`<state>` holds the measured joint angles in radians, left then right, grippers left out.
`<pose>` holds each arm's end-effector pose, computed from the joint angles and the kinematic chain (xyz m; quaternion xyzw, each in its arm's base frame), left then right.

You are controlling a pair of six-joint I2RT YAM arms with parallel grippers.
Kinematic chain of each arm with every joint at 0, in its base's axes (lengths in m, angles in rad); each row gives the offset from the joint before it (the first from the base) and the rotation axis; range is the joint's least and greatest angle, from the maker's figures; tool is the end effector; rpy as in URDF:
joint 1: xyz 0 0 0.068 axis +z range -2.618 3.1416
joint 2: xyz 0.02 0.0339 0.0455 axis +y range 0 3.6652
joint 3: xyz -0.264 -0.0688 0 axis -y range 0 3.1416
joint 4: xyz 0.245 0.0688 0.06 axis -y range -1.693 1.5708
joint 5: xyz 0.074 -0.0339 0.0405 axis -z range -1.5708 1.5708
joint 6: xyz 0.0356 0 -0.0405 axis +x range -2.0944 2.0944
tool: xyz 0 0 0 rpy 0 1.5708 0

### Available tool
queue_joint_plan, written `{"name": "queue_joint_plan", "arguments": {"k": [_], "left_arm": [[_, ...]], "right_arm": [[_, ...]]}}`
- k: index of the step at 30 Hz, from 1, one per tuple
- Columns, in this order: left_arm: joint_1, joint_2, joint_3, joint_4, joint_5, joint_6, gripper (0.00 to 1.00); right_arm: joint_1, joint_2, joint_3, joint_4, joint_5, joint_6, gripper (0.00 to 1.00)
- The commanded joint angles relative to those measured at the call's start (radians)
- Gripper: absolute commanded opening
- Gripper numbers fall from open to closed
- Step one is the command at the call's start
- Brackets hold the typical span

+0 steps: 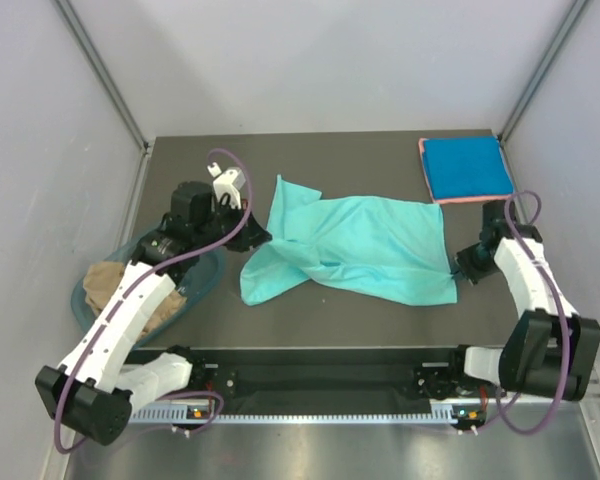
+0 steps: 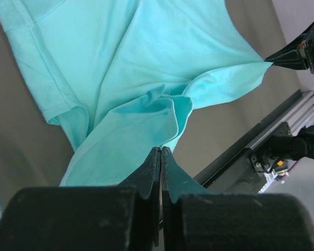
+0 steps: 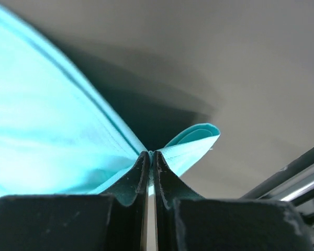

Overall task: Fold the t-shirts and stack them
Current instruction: Flatten the tshirt out

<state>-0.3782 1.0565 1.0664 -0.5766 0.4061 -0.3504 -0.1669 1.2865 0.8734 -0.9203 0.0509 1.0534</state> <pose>0.2035 -0.0960 0.3485 0.1090 0.8572 -0.3331 0.3774 0.2168 -0.0384 0.2170 0.5712 0.8118 0.0279 0.1178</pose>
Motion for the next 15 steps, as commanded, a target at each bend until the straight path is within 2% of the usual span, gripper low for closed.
{"name": "queue_joint_plan", "arguments": {"k": [1, 7, 10, 15], "left_arm": [[-0.014, -0.039, 0.072, 0.061, 0.04, -0.038, 0.0], [-0.018, -0.041, 0.282, -0.017, -0.045, 0.028, 0.0], [-0.018, -0.053, 0.414, -0.032, -0.058, 0.045, 0.0], [-0.018, -0.116, 0.623, 0.004, -0.053, -0.024, 0.0]], "right_arm": [[-0.013, -0.113, 0.068, -0.018, 0.001, -0.182, 0.0], [-0.013, -0.341, 0.209, 0.005, -0.144, -0.422, 0.0], [-0.013, -0.444, 0.372, -0.04, -0.169, -0.48, 0.0], [-0.011, -0.555, 0.723, -0.097, -0.157, -0.506, 0.0]]}}
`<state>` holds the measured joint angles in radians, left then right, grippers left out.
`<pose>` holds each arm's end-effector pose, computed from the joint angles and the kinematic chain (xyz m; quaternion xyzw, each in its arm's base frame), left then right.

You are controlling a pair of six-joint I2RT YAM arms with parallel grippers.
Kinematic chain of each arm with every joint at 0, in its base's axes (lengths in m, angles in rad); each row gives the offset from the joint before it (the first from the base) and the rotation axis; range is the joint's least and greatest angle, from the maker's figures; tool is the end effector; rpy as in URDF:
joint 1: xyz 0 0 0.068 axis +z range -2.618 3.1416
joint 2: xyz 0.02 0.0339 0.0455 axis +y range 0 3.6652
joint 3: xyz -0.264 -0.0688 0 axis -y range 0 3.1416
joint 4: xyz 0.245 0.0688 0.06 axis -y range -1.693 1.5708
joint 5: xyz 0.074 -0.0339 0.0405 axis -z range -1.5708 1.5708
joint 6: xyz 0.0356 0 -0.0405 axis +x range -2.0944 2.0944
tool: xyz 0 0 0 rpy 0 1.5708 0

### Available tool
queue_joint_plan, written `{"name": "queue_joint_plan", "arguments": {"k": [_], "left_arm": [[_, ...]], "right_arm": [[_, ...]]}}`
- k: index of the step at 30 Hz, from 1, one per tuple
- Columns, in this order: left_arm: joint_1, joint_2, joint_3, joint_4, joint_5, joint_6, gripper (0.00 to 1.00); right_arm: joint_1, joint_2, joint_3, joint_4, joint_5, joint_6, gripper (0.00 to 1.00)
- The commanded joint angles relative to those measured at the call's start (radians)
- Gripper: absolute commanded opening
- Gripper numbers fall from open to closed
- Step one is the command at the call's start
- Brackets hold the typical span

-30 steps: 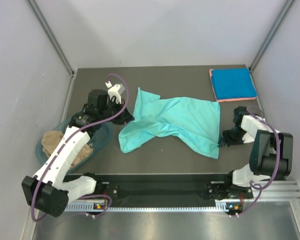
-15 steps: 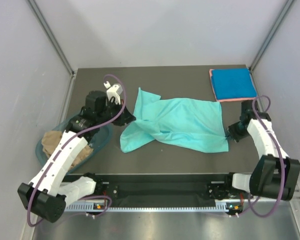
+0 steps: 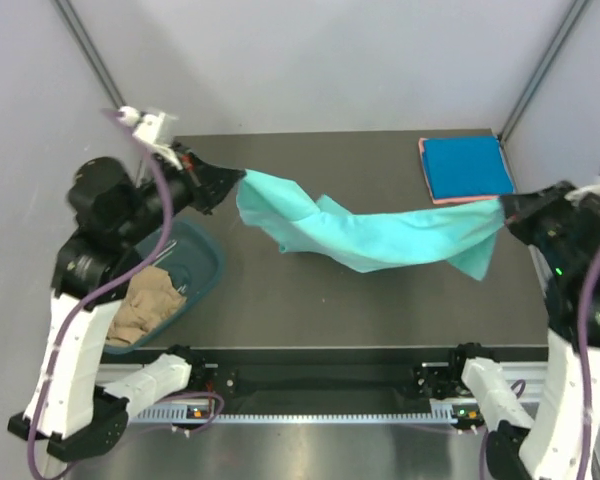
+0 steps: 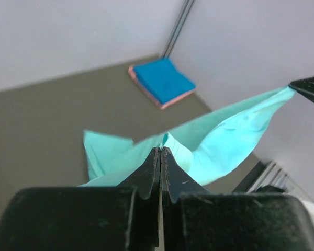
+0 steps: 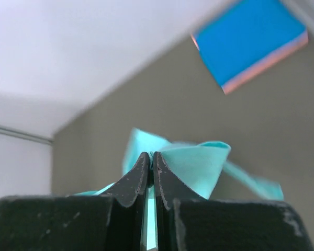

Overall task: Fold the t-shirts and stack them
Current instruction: Flatten the tshirt out

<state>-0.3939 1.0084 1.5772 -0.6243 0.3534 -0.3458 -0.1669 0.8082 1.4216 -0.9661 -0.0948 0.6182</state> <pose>0.1435 -0.0730 0.5134 0.1380 0.7120 -0.3636 0.5846 0.1052 -0.0143 0.4567 0.2884 0.7673 0.1657 0.5483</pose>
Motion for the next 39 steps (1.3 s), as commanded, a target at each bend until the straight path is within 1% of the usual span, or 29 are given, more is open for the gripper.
{"name": "queue_joint_plan", "arguments": {"k": [1, 4, 6, 8, 10, 11, 12, 13, 14, 15, 16, 17, 18, 19, 21, 22, 25, 27, 29, 31, 34, 36, 38, 39], "left_arm": [[-0.002, -0.076, 0.142, 0.067, 0.007, -0.059, 0.0], [0.0, -0.108, 0.231, 0.09, 0.05, -0.114, 0.0], [0.0, -0.135, 0.262, 0.092, 0.081, -0.127, 0.0], [0.0, -0.157, 0.259, 0.078, 0.081, -0.113, 0.0], [0.0, -0.177, 0.248, 0.023, 0.006, -0.059, 0.0], [0.0, -0.177, 0.248, -0.045, -0.017, -0.038, 0.0], [0.0, -0.179, 0.233, -0.067, -0.045, -0.01, 0.0], [0.0, -0.182, 0.209, -0.08, -0.051, -0.002, 0.0], [0.0, -0.186, 0.146, -0.093, -0.059, 0.001, 0.0], [0.0, -0.192, 0.111, -0.098, -0.077, 0.004, 0.0], [0.0, -0.191, 0.078, -0.103, -0.086, 0.01, 0.0], [0.0, -0.188, 0.008, -0.104, -0.102, 0.014, 0.0], [0.0, -0.186, -0.029, -0.101, -0.137, 0.022, 0.0], [0.0, -0.182, -0.099, -0.097, -0.158, 0.025, 0.0], [0.0, -0.169, -0.164, -0.083, -0.186, 0.024, 0.0], [0.0, -0.163, -0.221, -0.08, -0.2, 0.018, 0.0], [0.0, -0.149, -0.307, -0.042, -0.183, -0.01, 0.0], [0.0, -0.137, -0.382, -0.023, -0.148, -0.034, 0.0], [0.0, -0.117, -0.457, 0.011, -0.102, -0.045, 0.0], [0.0, -0.099, -0.505, 0.023, -0.1, -0.047, 0.0], [0.0, -0.061, -0.543, 0.031, -0.142, -0.021, 0.0], [0.0, -0.044, -0.557, 0.046, -0.175, -0.01, 0.0], [0.0, -0.034, -0.568, 0.07, -0.212, -0.004, 0.0], [0.0, -0.031, -0.568, 0.074, -0.265, 0.007, 0.0]], "right_arm": [[-0.011, -0.105, 0.26, -0.065, -0.006, -0.061, 0.0], [-0.013, -0.171, 0.361, -0.054, -0.003, -0.026, 0.0], [-0.011, -0.229, 0.361, -0.016, 0.01, 0.012, 0.0], [-0.009, -0.256, 0.289, 0.01, 0.033, 0.026, 0.0], [0.007, -0.233, 0.225, -0.038, 0.055, 0.037, 0.0], [0.013, -0.216, 0.206, -0.061, 0.052, 0.038, 0.0], [0.017, -0.19, 0.183, -0.084, 0.04, 0.04, 0.0], [0.017, -0.188, 0.115, -0.079, 0.021, 0.04, 0.0], [0.017, -0.191, 0.067, -0.059, -0.024, 0.043, 0.0], [0.017, -0.199, 0.018, 0.005, -0.049, 0.048, 0.0], [0.017, -0.201, -0.069, 0.032, -0.08, 0.051, 0.0], [0.017, -0.199, -0.108, 0.077, -0.088, 0.054, 0.0], [0.017, -0.189, -0.172, 0.101, -0.092, 0.052, 0.0], [0.017, -0.179, -0.199, 0.124, -0.106, 0.045, 0.0], [0.017, -0.138, -0.243, 0.173, -0.114, 0.028, 0.0], [0.017, -0.123, -0.289, 0.185, -0.117, 0.022, 0.0], [0.017, -0.064, -0.401, 0.251, -0.121, 0.018, 0.0], [0.017, -0.026, -0.491, 0.329, -0.138, 0.031, 0.02], [0.017, 0.017, -0.539, 0.415, -0.172, 0.041, 0.08], [0.017, 0.052, -0.578, 0.455, -0.18, 0.041, 0.1], [0.026, 0.137, -0.584, 0.504, -0.174, 0.026, 0.02], [0.029, 0.186, -0.586, 0.536, -0.171, 0.025, 0.0], [0.036, 0.213, -0.586, 0.573, -0.172, 0.035, 0.0], [0.041, 0.239, -0.576, 0.586, -0.174, 0.04, 0.0]]}}
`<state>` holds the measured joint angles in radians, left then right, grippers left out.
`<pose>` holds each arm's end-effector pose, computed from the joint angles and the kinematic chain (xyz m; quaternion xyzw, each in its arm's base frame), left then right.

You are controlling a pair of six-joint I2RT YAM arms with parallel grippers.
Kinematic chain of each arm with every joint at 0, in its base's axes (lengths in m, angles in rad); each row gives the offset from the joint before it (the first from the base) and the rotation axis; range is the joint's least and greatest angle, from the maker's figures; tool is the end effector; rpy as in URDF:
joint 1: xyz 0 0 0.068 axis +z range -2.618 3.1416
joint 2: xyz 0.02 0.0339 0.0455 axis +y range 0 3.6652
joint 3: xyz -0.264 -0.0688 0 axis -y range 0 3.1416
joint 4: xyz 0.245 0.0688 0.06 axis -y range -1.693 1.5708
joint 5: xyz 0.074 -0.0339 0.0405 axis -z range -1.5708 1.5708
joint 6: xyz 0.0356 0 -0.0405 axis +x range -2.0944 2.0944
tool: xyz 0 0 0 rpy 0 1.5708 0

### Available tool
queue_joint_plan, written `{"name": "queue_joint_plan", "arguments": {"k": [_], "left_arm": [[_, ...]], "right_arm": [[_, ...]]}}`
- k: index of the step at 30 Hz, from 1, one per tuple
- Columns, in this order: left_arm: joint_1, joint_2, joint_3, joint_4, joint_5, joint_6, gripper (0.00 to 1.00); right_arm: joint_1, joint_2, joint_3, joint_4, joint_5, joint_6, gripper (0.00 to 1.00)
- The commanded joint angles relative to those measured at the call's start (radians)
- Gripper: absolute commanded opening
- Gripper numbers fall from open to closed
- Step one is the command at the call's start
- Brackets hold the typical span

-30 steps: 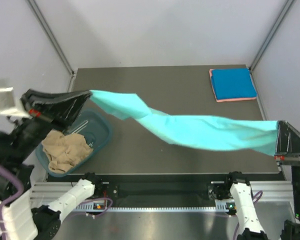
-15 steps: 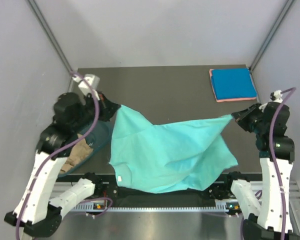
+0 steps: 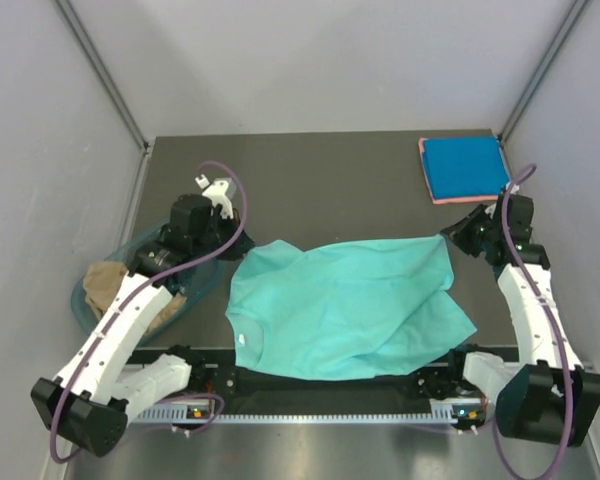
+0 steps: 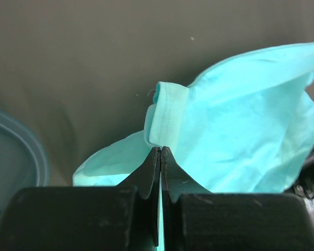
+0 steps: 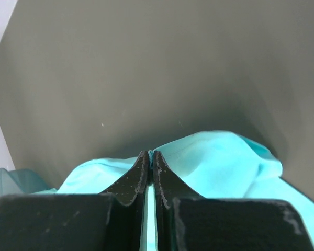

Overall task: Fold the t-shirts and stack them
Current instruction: Flatten the tshirt out

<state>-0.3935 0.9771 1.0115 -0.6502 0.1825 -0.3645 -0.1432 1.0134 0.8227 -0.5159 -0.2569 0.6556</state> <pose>0.1860 -0.0842 0.3378 0.0547 0.8838 -0.2445 0.3952 0.2138 -0.0217 0.2796 0.3008 0.8506 0.2178 0.3723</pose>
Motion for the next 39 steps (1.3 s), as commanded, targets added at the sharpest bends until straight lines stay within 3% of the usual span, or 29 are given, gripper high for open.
{"name": "queue_joint_plan", "arguments": {"k": [1, 6, 10, 16, 21, 27, 34, 39], "left_arm": [[-0.002, 0.005, 0.005, 0.104, -0.127, 0.036, 0.0], [-0.002, 0.018, 0.082, 0.223, -0.155, 0.104, 0.0], [-0.001, 0.066, 0.292, 0.314, -0.166, 0.154, 0.0], [-0.001, 0.149, 0.588, 0.389, -0.16, 0.229, 0.0], [-0.001, 0.103, 0.696, 0.406, -0.109, 0.219, 0.0], [-0.001, -0.052, 0.673, 0.455, 0.012, 0.101, 0.0], [-0.001, -0.208, 0.688, 0.527, 0.026, 0.027, 0.0], [-0.001, -0.144, 0.887, 0.437, 0.034, 0.041, 0.0]], "right_arm": [[0.019, 0.046, 0.027, 0.149, -0.016, 0.006, 0.0], [0.028, 0.1, 0.129, 0.324, -0.103, 0.03, 0.0], [0.03, 0.131, 0.329, 0.315, -0.131, 0.032, 0.0], [0.025, 0.152, 0.72, 0.111, -0.12, -0.024, 0.0], [0.016, 0.073, 0.929, -0.077, -0.088, -0.063, 0.0], [0.014, -0.102, 1.073, -0.297, 0.017, -0.12, 0.0], [0.024, -0.26, 1.226, -0.485, 0.191, -0.129, 0.0], [0.109, -0.268, 1.328, -0.52, 0.336, -0.106, 0.0]]}}
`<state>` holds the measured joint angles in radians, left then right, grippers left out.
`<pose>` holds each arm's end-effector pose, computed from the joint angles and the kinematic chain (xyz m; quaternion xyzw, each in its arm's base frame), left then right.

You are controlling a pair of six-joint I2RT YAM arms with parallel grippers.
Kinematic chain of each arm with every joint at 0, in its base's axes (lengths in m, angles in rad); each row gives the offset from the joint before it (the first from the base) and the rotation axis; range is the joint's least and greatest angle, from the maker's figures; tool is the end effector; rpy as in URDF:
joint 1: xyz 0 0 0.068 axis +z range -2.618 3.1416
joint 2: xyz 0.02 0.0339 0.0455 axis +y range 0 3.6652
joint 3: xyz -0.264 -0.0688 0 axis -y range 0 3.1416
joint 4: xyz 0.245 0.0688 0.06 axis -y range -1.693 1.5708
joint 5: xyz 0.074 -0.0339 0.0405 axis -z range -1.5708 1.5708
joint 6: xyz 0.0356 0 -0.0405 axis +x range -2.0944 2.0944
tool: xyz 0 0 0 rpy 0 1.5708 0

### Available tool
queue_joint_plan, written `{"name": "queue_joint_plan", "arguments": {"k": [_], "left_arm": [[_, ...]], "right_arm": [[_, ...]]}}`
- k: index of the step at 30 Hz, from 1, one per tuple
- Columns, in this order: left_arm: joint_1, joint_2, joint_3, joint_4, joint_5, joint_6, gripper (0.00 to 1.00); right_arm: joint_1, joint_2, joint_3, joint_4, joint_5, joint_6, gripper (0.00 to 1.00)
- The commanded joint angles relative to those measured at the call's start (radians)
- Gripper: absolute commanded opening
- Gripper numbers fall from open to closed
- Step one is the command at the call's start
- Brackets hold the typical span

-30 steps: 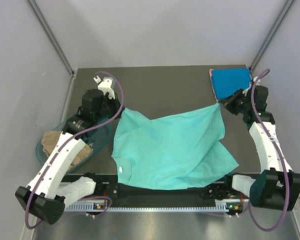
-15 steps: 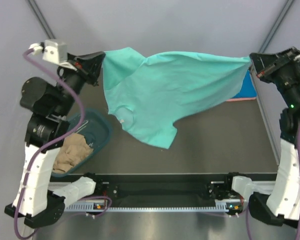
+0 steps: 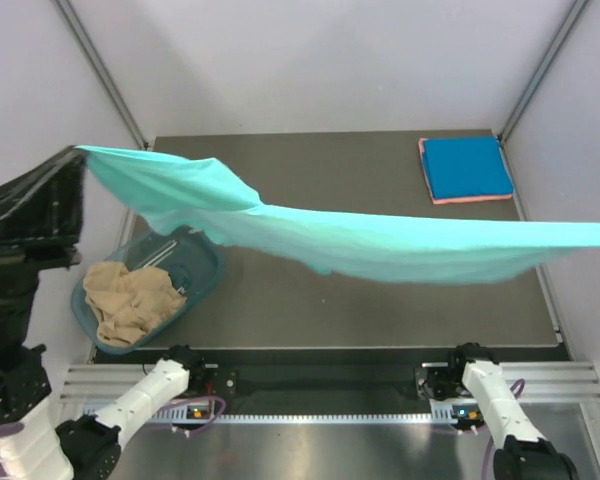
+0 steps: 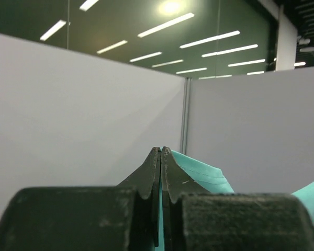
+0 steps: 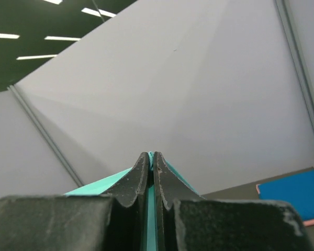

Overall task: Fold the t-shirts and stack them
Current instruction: Flatten the tshirt out

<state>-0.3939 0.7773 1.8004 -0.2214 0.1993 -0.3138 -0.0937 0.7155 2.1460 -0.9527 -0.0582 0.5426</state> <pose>-0.0176 -0.0003 0.6173 0.1071 0.3693 -0.3546 0.8523 -0.1065 0.0121 0.5880 0.1389 0.5012 0.2048 0.8292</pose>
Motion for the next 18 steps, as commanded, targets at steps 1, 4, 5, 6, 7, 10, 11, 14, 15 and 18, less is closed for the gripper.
{"name": "queue_joint_plan", "arguments": {"k": [1, 4, 5, 6, 7, 10, 11, 14, 15, 18], "left_arm": [[0.0, 0.083, 0.123, -0.013, 0.017, 0.004, 0.0], [0.0, 0.135, 0.181, -0.024, -0.001, 0.033, 0.0], [0.0, 0.148, 0.189, -0.026, -0.011, 0.041, 0.0], [0.0, 0.174, 0.192, -0.027, -0.015, 0.048, 0.0], [0.0, 0.187, 0.186, -0.029, -0.018, 0.061, 0.0], [0.0, 0.232, 0.117, -0.03, -0.012, 0.082, 0.0], [0.0, 0.24, 0.053, -0.018, -0.009, 0.085, 0.0], [0.0, 0.269, -0.111, 0.016, -0.018, 0.117, 0.0], [0.0, 0.287, -0.151, 0.017, -0.056, 0.131, 0.0], [-0.002, 0.339, -0.309, -0.002, -0.27, 0.199, 0.0]], "right_arm": [[0.08, 0.032, 0.002, -0.069, 0.162, 0.022, 0.0], [0.179, 0.053, -0.028, -0.022, 0.253, 0.017, 0.0], [0.202, 0.064, -0.041, -0.014, 0.271, 0.011, 0.0], [0.239, 0.076, -0.052, 0.005, 0.3, -0.007, 0.0], [0.253, 0.093, -0.067, 0.014, 0.31, -0.015, 0.0], [0.265, 0.093, -0.208, 0.097, 0.304, -0.038, 0.0], [0.265, 0.09, -0.309, 0.121, 0.29, -0.038, 0.0], [0.265, 0.076, -0.539, 0.239, 0.267, -0.041, 0.0], [0.265, 0.075, -0.602, 0.271, 0.267, -0.044, 0.0], [0.265, 0.108, -0.849, 0.424, 0.29, -0.053, 0.0]]}}
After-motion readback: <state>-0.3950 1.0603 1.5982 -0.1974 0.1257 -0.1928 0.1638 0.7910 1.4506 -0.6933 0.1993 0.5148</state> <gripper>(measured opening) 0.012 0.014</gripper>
